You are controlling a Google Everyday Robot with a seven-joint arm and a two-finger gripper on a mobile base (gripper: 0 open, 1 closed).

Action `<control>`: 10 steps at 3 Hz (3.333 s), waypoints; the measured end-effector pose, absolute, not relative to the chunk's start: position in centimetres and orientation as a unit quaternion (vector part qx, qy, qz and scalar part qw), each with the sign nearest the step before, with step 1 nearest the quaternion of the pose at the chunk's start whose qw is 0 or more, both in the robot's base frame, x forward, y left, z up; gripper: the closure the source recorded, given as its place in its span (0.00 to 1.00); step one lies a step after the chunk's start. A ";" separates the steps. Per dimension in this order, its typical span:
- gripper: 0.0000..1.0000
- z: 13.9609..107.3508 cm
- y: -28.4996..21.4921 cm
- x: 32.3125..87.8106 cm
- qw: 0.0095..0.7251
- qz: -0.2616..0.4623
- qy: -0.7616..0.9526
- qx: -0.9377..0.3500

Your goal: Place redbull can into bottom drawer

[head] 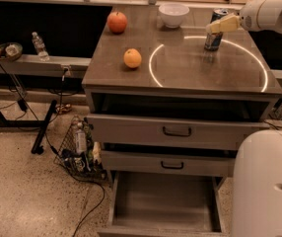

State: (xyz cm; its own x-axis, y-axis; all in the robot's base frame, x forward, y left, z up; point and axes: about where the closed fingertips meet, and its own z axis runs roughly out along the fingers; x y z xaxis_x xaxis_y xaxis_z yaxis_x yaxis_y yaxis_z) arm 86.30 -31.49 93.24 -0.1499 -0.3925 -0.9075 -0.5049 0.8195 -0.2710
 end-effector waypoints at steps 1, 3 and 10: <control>0.00 91.6 -30.4 85.6 0.559 0.073 0.768 -0.305; 0.26 90.1 -26.0 84.7 0.532 0.125 0.765 -0.341; 1.00 97.1 -33.2 66.6 0.488 0.200 0.760 -0.379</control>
Offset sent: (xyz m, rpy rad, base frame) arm -0.0224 0.0496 -0.0337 0.0327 0.1546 0.1633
